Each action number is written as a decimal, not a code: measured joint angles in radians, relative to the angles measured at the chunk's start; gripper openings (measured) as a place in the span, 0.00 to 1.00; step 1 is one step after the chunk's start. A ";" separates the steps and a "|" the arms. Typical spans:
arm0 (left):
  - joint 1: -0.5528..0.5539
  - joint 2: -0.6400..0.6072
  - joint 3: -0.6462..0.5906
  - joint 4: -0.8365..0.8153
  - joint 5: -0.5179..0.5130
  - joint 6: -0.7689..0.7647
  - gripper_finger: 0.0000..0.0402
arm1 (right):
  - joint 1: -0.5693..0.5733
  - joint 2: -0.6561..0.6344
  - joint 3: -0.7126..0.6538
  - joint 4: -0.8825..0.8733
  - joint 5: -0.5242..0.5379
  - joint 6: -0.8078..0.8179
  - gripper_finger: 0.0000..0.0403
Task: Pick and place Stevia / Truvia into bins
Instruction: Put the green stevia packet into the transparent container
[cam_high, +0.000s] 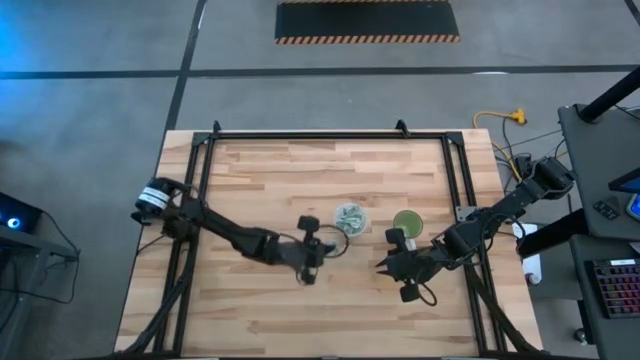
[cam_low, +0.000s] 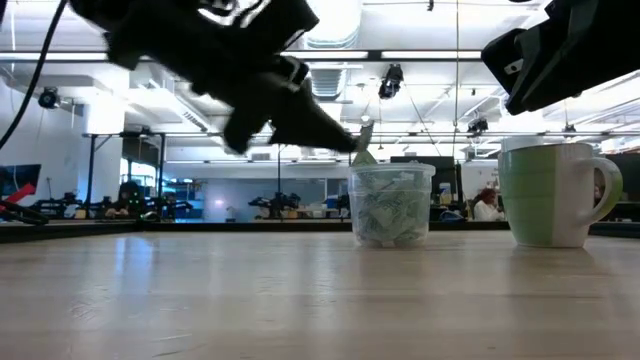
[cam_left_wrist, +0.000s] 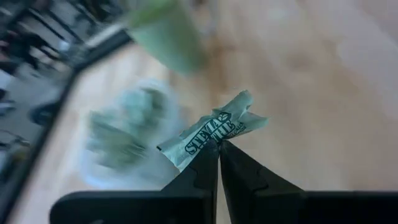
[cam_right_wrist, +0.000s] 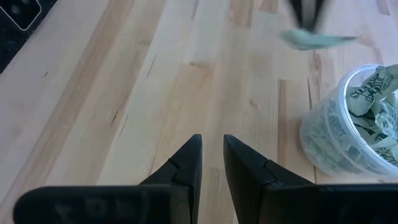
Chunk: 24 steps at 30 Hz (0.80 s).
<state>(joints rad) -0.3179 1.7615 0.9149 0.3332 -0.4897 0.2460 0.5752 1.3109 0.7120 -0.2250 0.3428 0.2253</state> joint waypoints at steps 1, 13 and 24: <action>0.016 -0.004 0.005 0.011 -0.006 0.026 0.00 | 0.000 0.000 0.000 0.001 0.000 0.000 0.14; 0.240 -0.002 0.107 0.024 0.175 0.075 0.00 | 0.000 0.000 0.000 0.003 0.000 0.002 0.14; 0.259 0.000 0.127 -0.020 0.265 0.074 0.00 | 0.000 0.000 -0.004 -0.003 0.000 -0.001 0.14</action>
<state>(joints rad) -0.0586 1.7617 1.0416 0.3127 -0.2242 0.3199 0.5755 1.3109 0.7082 -0.2276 0.3424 0.2245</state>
